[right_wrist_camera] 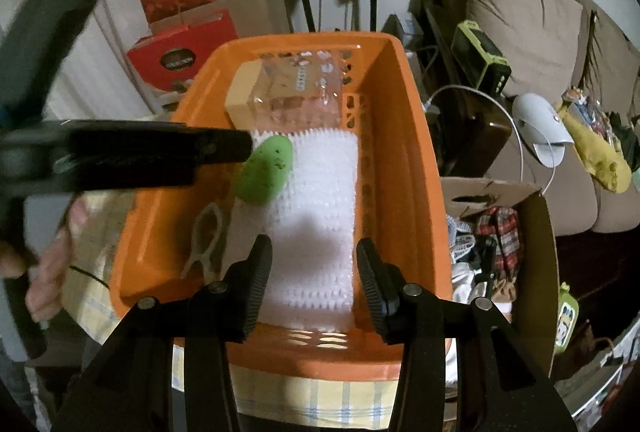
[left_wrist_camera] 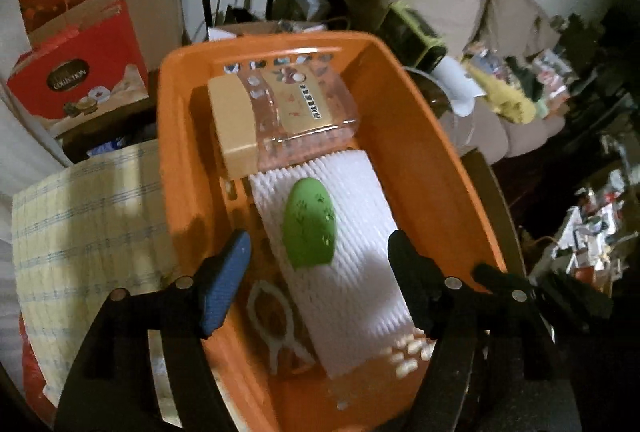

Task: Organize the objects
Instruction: 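Open the left gripper onto the foam sheet while the right gripper drops the clip in, then move the left gripper to the brown snack pouch and grasp its edge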

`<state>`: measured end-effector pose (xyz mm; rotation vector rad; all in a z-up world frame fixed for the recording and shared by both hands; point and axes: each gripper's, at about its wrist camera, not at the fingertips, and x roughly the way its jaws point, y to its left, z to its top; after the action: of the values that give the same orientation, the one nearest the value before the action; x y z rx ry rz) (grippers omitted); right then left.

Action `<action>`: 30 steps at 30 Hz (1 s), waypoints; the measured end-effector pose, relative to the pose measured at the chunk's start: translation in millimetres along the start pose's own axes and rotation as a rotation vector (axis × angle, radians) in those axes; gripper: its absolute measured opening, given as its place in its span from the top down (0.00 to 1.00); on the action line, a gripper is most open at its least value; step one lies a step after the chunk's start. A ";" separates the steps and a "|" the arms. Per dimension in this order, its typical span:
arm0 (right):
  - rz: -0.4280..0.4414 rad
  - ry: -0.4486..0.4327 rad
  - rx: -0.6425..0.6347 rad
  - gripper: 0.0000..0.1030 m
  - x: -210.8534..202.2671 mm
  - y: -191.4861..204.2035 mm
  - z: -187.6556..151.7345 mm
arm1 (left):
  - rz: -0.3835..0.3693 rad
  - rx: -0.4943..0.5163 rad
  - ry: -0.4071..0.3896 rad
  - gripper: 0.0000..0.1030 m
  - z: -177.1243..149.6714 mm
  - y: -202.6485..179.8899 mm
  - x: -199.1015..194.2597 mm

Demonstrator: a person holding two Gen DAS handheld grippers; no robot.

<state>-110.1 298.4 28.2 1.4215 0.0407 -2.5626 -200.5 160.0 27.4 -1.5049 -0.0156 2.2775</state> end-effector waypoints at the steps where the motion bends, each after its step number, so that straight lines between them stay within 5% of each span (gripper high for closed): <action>1: 0.001 -0.008 -0.005 0.52 -3.5 4.0 -0.3 | 0.001 0.003 -0.012 0.34 -5.6 3.0 -9.8; 15: 0.103 -0.078 -0.123 0.52 -29.2 85.6 -7.2 | 0.064 -0.154 -0.075 0.33 -88.0 107.4 -75.7; 30: 0.221 -0.024 -0.213 0.52 0.9 181.1 -43.1 | 0.066 -0.320 -0.045 0.33 -169.5 195.4 -65.5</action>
<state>-39.0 126.6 18.4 1.2430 0.1410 -2.3184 -92.8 -77.1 -30.7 -1.6268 -0.3637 2.4507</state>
